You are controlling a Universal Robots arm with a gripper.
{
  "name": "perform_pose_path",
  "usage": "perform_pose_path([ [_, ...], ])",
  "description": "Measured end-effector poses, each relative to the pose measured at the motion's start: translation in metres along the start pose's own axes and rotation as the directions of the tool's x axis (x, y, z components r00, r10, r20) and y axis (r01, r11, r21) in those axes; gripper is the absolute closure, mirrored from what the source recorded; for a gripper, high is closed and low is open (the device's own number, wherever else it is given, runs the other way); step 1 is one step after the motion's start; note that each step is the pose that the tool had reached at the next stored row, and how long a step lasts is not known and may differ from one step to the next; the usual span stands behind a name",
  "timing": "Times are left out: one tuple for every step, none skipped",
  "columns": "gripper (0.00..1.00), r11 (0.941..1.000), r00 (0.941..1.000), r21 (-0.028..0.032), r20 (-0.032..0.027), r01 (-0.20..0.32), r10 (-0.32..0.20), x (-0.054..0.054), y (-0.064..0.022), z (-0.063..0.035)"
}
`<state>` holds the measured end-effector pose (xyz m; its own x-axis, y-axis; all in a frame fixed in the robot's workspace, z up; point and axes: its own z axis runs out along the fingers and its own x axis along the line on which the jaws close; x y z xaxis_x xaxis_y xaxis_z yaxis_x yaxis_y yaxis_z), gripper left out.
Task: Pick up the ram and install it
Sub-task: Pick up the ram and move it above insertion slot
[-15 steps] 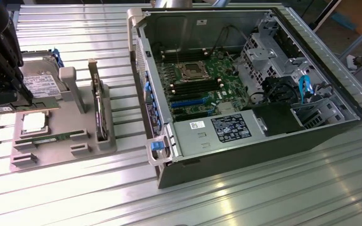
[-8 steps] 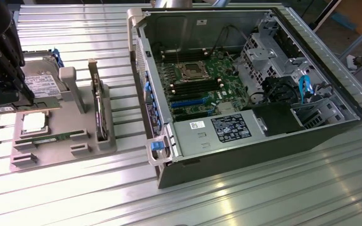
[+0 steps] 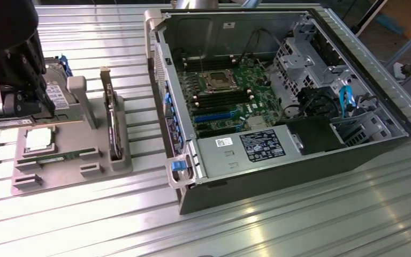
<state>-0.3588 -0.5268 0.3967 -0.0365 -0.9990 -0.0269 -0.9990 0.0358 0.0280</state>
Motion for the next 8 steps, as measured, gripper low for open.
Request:
perform_pose_path([
  [0.88,1.0000,1.0000,-0.0005,-0.0001,0.000,0.000,0.000,-0.0044,-0.0002],
  [0.88,1.0000,1.0000,-0.0008,-0.0001,0.000,0.000,0.000,-0.0069,-0.0003],
  [0.88,1.0000,1.0000,-0.0010,-0.0001,0.000,0.000,0.000,-0.0096,-0.0003],
  [0.88,1.0000,1.0000,-0.0016,-0.0001,0.000,0.000,-0.001,-0.0148,-0.0004],
  [0.88,1.0000,1.0000,-0.0022,-0.0001,0.000,0.000,-0.001,-0.0203,-0.0006],
  [0.88,1.0000,1.0000,-0.0027,-0.0001,0.000,0.000,-0.001,-0.0250,-0.0007],
  [0.88,1.0000,1.0000,-0.0033,-0.0002,0.000,0.000,-0.001,-0.0293,-0.0009],
  [0.88,1.0000,1.0000,-0.0036,-0.0001,0.000,0.000,-0.001,-0.0318,-0.0009],
])
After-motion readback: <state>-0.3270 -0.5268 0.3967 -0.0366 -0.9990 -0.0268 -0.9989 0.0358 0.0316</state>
